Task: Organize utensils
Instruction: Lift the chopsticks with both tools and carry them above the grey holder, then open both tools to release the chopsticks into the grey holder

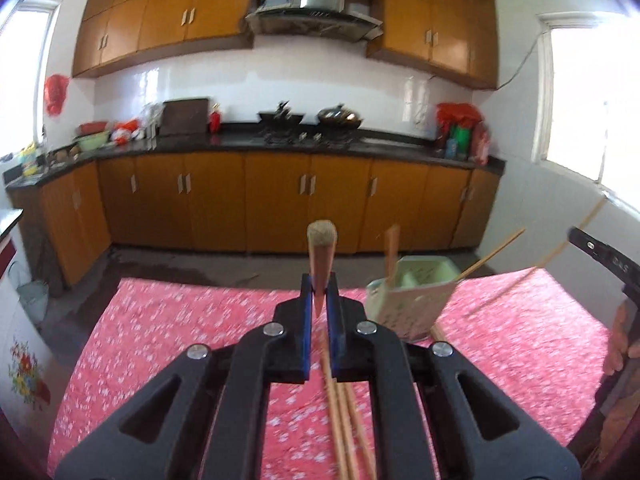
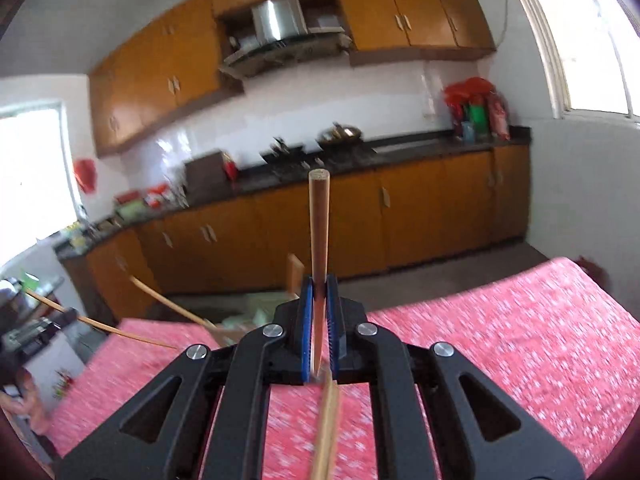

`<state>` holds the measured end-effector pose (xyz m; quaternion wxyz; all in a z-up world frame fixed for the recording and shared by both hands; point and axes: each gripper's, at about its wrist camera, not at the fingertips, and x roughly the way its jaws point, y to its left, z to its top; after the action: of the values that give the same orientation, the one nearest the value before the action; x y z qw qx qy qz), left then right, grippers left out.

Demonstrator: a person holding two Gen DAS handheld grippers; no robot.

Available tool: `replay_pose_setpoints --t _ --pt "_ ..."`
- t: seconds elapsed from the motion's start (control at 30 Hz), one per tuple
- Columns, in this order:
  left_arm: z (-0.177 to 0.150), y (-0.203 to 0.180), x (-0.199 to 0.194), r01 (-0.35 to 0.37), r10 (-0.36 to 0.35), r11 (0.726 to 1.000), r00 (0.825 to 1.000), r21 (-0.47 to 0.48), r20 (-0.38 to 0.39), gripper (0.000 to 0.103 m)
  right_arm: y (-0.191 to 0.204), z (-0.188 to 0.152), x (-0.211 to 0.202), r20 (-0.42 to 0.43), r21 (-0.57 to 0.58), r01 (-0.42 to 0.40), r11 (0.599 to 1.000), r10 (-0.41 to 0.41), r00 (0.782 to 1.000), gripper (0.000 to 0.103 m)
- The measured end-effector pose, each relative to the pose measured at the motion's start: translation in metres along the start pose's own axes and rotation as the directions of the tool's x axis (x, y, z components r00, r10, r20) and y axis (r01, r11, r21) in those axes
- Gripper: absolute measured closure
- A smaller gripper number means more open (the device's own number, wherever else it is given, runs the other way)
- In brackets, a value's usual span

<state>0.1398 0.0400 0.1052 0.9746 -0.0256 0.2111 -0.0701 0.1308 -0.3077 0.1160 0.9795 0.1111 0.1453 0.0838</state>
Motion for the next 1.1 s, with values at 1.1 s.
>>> replay_pose_setpoints --t 1.1 --pt "0.039 -0.078 0.072 0.104 -0.105 0.995 0.99 0.007 0.092 0.095 0.048 -0.007 0.071 -0.027 -0.087 0.013 0.996 -0.015 1.0 0.095"
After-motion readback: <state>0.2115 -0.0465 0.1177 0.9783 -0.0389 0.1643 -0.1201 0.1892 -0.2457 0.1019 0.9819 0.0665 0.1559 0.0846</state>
